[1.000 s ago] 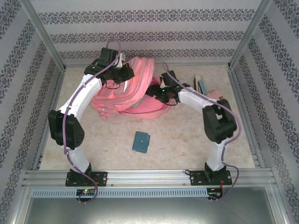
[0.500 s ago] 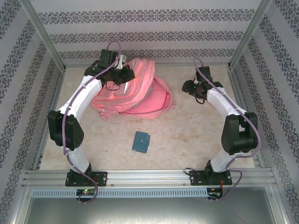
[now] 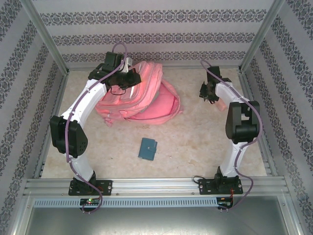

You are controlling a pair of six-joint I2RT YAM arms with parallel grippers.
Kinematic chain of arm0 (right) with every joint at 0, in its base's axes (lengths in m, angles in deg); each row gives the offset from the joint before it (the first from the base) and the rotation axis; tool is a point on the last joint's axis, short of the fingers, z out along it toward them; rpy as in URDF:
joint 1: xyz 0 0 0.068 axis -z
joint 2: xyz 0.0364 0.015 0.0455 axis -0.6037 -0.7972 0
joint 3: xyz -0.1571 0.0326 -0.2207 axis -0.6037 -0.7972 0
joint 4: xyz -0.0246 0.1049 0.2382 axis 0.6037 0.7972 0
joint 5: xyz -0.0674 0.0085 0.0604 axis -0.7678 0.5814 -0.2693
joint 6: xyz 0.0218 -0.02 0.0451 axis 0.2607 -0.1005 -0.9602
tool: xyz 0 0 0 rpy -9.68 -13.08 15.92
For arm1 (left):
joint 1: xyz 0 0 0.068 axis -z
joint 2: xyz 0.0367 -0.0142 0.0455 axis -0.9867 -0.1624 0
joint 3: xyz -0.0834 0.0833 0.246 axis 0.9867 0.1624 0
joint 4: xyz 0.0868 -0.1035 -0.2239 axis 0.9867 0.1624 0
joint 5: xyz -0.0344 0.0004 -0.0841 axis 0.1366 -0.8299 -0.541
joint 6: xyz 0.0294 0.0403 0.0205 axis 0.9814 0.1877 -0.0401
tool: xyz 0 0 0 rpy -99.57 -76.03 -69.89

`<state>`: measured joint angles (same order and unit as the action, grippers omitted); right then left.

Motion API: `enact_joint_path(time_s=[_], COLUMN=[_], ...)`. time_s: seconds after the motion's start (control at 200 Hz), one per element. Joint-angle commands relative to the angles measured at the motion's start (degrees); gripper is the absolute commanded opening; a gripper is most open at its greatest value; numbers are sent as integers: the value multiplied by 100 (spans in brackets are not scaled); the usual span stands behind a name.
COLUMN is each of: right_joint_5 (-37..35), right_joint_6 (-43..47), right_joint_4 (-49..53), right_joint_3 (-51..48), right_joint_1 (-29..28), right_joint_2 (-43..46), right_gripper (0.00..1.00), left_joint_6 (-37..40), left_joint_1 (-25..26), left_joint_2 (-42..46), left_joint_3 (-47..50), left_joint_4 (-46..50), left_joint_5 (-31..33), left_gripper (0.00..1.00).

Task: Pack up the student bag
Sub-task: Pick up the loose stationery from the top-right of the table.

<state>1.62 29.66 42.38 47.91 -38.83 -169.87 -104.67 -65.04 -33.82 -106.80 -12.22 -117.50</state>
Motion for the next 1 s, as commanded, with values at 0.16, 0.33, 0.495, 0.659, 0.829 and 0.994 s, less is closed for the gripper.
enact_joint_path(time_s=[0.16,0.33,0.495,0.659,0.829,0.994], right_joint_5=[-174,-346,-415,-378,-393,-279], right_joint_6=[311,370,444,427,452,498], right_joint_4=[559,784,866,747,717,771], right_joint_3=[909,1350,1472,1354,1358,1404], right_joint_1=[81,95,115,134,165,200], right_joint_2=[-790,-1154,-1291,-1190,-1151,-1281], right_gripper=[38,37,38,38,38,38], left_joint_6=[141,159,202,229,226,238], left_joint_1=[-28,-31,-32,-27,-26,-24], left_joint_2=[417,412,402,388,320,286], left_joint_3=[-142,-154,-175,-189,-251,-282], left_joint_4=[-328,-313,-270,-250,-259,-245], left_joint_5=[-406,-379,-343,-315,-331,-347], left_gripper=[2,3,3,3,2,3])
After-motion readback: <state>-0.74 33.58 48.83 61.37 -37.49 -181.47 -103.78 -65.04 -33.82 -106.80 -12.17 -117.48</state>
